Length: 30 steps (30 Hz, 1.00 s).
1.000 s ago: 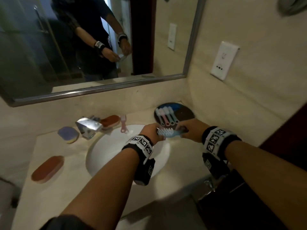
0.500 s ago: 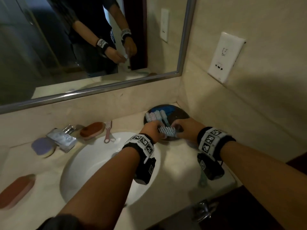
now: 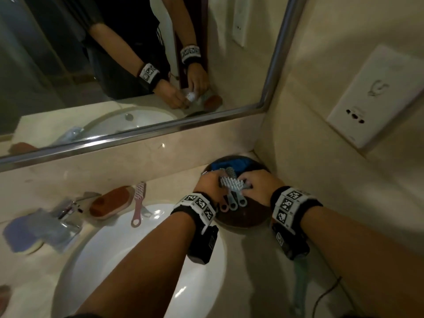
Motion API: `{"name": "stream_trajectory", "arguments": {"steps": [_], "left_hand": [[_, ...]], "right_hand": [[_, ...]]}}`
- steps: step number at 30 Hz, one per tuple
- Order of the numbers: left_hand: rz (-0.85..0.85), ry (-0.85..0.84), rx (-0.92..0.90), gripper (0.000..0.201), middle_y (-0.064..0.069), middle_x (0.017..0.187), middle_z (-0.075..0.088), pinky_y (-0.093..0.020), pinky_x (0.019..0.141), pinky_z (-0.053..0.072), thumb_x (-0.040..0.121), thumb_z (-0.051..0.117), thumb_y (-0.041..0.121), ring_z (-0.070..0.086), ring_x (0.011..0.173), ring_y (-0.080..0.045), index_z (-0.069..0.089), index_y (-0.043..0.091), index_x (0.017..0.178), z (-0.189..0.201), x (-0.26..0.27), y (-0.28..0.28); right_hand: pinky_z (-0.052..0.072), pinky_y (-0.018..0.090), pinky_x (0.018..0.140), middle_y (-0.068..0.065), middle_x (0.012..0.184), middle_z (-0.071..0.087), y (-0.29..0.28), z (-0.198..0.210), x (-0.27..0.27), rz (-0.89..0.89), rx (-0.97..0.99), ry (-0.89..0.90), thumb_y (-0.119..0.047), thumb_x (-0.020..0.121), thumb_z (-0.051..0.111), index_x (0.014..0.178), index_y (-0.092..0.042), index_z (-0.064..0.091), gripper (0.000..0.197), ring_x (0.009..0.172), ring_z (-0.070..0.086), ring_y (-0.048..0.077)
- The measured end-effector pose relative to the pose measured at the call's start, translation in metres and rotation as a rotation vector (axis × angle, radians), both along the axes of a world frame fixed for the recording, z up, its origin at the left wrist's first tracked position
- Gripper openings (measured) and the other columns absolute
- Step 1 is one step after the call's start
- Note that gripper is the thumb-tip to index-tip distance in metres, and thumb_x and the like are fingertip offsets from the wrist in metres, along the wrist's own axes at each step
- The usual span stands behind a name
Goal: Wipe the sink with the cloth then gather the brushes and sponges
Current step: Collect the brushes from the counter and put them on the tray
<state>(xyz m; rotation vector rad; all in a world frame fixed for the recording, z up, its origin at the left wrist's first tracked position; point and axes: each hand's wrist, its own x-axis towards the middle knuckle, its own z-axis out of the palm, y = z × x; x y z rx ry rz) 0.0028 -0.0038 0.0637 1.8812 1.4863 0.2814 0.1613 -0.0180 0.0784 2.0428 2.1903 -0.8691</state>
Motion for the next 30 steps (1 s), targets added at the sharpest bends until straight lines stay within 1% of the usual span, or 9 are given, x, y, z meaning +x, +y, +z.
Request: {"name": "stream_trajectory", "arguments": {"steps": [5,8,10,12,14,17,20,25,30], "left_hand": [[0.065,-0.017,-0.038,0.031,-0.011,0.124,0.061,-0.024,0.091,0.04,0.088,0.061,0.012,0.056,0.113,-0.025,0.061,0.008,0.119,-0.016,0.008,0.025],[0.077,0.005,-0.093,0.029,-0.011,0.123,0.062,-0.03,0.096,0.042,0.091,0.057,0.016,0.057,0.113,-0.027,0.062,0.011,0.119,-0.033,0.019,0.045],[0.111,0.001,-0.119,0.036,-0.009,0.129,0.059,-0.033,0.1,0.042,0.09,0.058,0.018,0.055,0.117,-0.027,0.055,0.015,0.126,-0.046,0.028,0.058],[0.122,-0.011,-0.146,0.053,-0.009,0.136,0.052,-0.033,0.103,0.04,0.088,0.062,0.019,0.051,0.122,-0.026,0.042,0.019,0.138,-0.06,0.036,0.065],[0.107,0.061,-0.154,0.067,-0.011,0.143,0.041,-0.039,0.107,0.038,0.086,0.064,0.024,0.044,0.128,-0.03,0.03,0.023,0.144,-0.076,0.041,0.071],[0.024,0.238,-0.073,0.071,-0.009,0.149,0.028,-0.047,0.114,0.027,0.084,0.063,0.028,0.032,0.135,-0.034,0.028,0.024,0.146,-0.096,0.041,0.073],[-0.042,0.342,-0.048,0.084,-0.007,0.152,0.02,-0.046,0.117,0.02,0.076,0.071,0.028,0.024,0.138,-0.034,0.026,0.024,0.146,-0.112,0.037,0.074],[-0.082,0.417,-0.018,0.095,-0.005,0.153,0.019,-0.042,0.116,0.017,0.069,0.077,0.03,0.021,0.139,-0.033,0.023,0.026,0.147,-0.127,0.03,0.078],[-0.109,0.452,0.037,0.093,-0.004,0.151,0.025,-0.041,0.115,0.015,0.069,0.076,0.031,0.022,0.139,-0.029,0.025,0.026,0.147,-0.131,0.03,0.075]], "right_hand": [[0.052,0.037,0.09,0.005,0.111,0.065,0.039,-0.025,0.002,0.053,-0.103,-0.027,-0.024,0.083,0.066,0.12,-0.023,0.057,0.039,0.102,0.061,0.025],[0.052,0.038,0.09,0.008,0.114,0.063,0.055,-0.043,0.009,0.054,-0.104,-0.007,-0.015,0.085,0.06,0.125,-0.022,0.053,0.04,0.103,0.06,0.028],[0.053,0.04,0.087,0.011,0.111,0.064,0.063,-0.055,0.017,0.008,-0.082,0.016,-0.014,0.086,0.058,0.122,-0.02,0.055,0.036,0.099,0.061,0.03],[0.053,0.04,0.083,0.011,0.107,0.065,0.071,-0.064,0.025,-0.046,-0.073,0.015,-0.014,0.085,0.057,0.117,-0.018,0.055,0.032,0.096,0.061,0.03],[0.053,0.04,0.082,0.013,0.107,0.065,0.081,-0.072,0.033,-0.105,-0.075,0.018,-0.017,0.085,0.059,0.114,-0.013,0.055,0.03,0.096,0.061,0.031],[0.053,0.044,0.084,0.019,0.106,0.064,0.092,-0.087,0.041,-0.201,-0.091,0.055,-0.017,0.083,0.06,0.108,-0.005,0.056,0.028,0.095,0.062,0.034],[0.054,0.043,0.083,0.021,0.108,0.064,0.099,-0.103,0.043,-0.287,-0.089,0.062,-0.019,0.083,0.062,0.114,-0.002,0.056,0.035,0.097,0.062,0.036],[0.053,0.039,0.078,0.023,0.106,0.062,0.104,-0.121,0.036,-0.354,-0.096,0.073,-0.019,0.084,0.059,0.111,-0.001,0.053,0.033,0.095,0.061,0.037],[0.053,0.044,0.084,0.026,0.11,0.061,0.106,-0.129,0.031,-0.354,-0.103,0.121,-0.02,0.089,0.055,0.121,0.001,0.048,0.039,0.099,0.06,0.039]]}}
